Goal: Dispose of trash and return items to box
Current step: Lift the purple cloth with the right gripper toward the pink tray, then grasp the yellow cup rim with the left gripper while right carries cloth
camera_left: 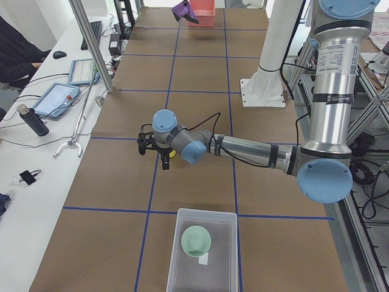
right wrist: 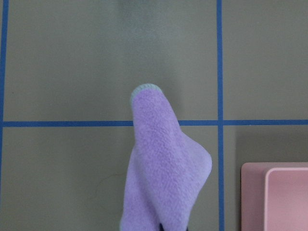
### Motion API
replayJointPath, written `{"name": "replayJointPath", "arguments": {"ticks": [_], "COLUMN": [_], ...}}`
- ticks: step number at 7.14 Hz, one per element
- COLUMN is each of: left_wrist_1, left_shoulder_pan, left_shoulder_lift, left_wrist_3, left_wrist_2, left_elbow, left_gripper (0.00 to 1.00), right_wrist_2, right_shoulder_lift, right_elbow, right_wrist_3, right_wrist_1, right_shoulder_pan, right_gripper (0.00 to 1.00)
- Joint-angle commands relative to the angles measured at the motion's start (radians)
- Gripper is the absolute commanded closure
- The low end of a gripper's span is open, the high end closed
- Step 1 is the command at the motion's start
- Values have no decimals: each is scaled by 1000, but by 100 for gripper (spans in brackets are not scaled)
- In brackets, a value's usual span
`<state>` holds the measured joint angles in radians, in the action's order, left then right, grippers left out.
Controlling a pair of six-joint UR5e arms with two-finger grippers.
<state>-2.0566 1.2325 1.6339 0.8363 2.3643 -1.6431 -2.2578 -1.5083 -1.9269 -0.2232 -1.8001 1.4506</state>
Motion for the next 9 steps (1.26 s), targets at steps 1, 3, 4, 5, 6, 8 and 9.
{"name": "replayJointPath", "arguments": {"ticks": [1, 3, 4, 5, 6, 8, 9], "left_wrist_1": [-4, -26, -28, -34, -39, -123, -141], "left_shoulder_pan": [-42, -149, -172, -183, -185, -200, -208], "left_shoulder_lift": [66, 116, 116, 116, 116, 113, 106], "left_wrist_3": [36, 173, 181, 182, 175, 178, 185], "left_wrist_2": [-35, -111, -131, -131, -131, -131, -131], "left_elbow": [57, 62, 62, 71, 84, 138, 138], "left_gripper": [2, 2, 2, 2, 3, 3, 5], "right_wrist_2": [1, 4, 35, 56, 61, 64, 66], "right_shoulder_lift": [-30, -67, -87, -107, -113, -131, -133], "right_elbow": [-36, -52, -49, -50, -52, -53, -53], "right_wrist_3": [111, 200, 264, 277, 289, 306, 314], "right_wrist_1": [-58, -59, -59, -59, -59, -58, -59], "right_shoulder_pan": [72, 132, 163, 174, 178, 192, 201], "right_gripper": [100, 100, 100, 100, 100, 100, 100]}}
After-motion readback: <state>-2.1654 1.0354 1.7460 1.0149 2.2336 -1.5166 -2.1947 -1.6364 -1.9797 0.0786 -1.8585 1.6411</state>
